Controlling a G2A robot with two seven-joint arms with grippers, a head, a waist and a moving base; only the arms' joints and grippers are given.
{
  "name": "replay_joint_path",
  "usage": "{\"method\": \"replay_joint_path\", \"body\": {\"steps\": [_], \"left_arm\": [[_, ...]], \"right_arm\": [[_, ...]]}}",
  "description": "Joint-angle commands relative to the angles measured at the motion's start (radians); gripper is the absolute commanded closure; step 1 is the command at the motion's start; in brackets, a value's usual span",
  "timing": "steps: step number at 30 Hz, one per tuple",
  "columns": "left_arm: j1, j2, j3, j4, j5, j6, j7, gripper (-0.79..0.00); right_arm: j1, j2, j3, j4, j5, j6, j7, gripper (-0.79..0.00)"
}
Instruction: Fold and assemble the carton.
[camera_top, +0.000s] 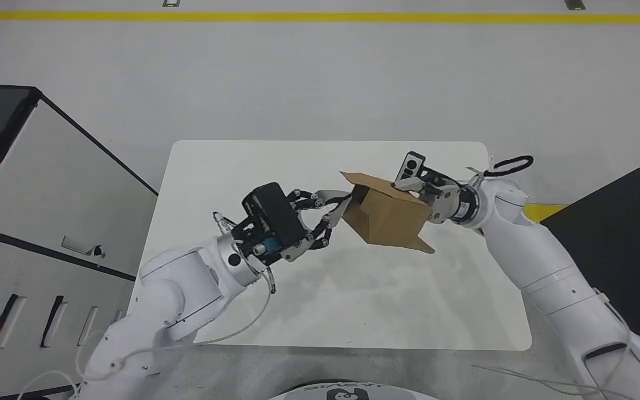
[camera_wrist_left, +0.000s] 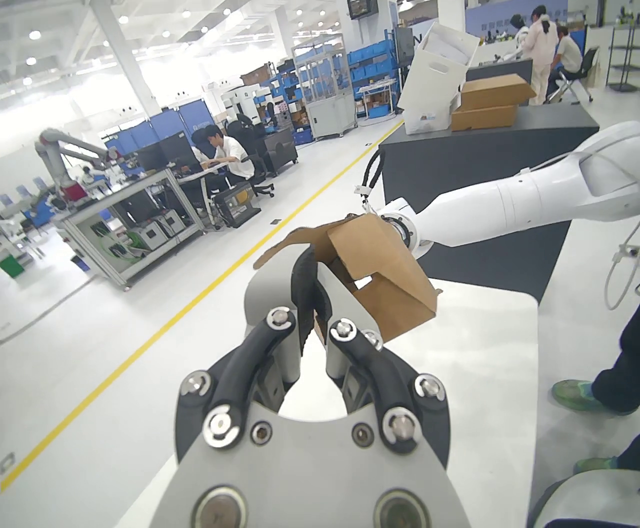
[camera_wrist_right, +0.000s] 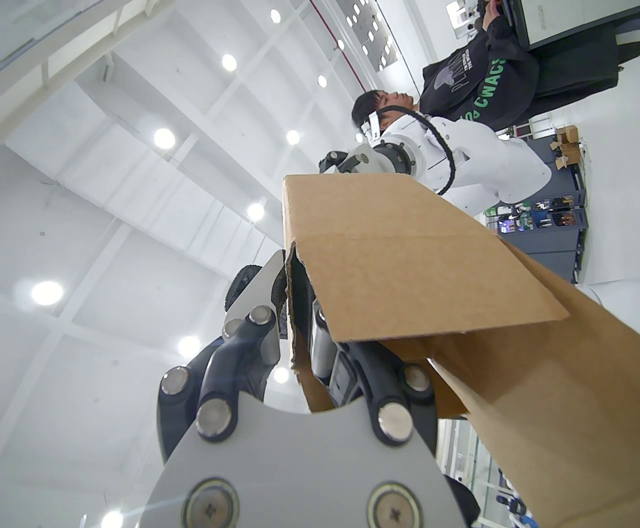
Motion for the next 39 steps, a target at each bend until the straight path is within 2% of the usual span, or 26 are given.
{"method": "replay_joint_path", "body": {"steps": [1,5,10,14,16,20,23,29,39], "left_arm": [[-0.008,0.002,0.009,0.0,0.118,-0.016,0.008,0.0],[-0.013,0.006,0.03,0.001,0.303,-0.025,0.027,0.0],[-0.013,0.006,0.03,0.001,0.303,-0.025,0.027,0.0],[-0.026,0.007,0.031,-0.009,0.369,-0.025,0.068,0.0],[-0.037,0.011,0.031,-0.015,0.459,-0.055,0.075,0.0],[-0.042,0.013,0.049,-0.015,0.543,-0.06,0.127,0.0],[-0.037,0.013,0.062,-0.015,0.591,-0.051,0.12,0.0],[-0.043,0.009,0.082,-0.005,0.603,-0.032,0.108,0.0],[-0.042,0.007,0.059,0.002,0.577,-0.04,0.097,0.0]], "right_arm": [[-0.007,0.0,0.004,-0.002,0.006,0.021,-0.016,0.0],[-0.016,-0.001,0.012,-0.006,0.01,0.052,-0.022,0.0],[-0.016,-0.001,0.012,-0.006,0.01,0.052,-0.022,0.0],[-0.033,-0.004,0.014,-0.024,0.02,0.06,-0.077,0.0],[-0.037,-0.005,0.017,-0.023,0.021,0.073,-0.094,0.0],[-0.043,-0.008,0.02,-0.026,0.022,0.091,-0.098,0.0],[-0.044,-0.011,0.021,-0.026,0.019,0.097,-0.091,0.0],[-0.041,-0.017,0.022,-0.02,0.008,0.1,-0.075,0.0],[-0.042,-0.026,0.03,-0.013,-0.007,0.09,-0.068,0.0]]}}
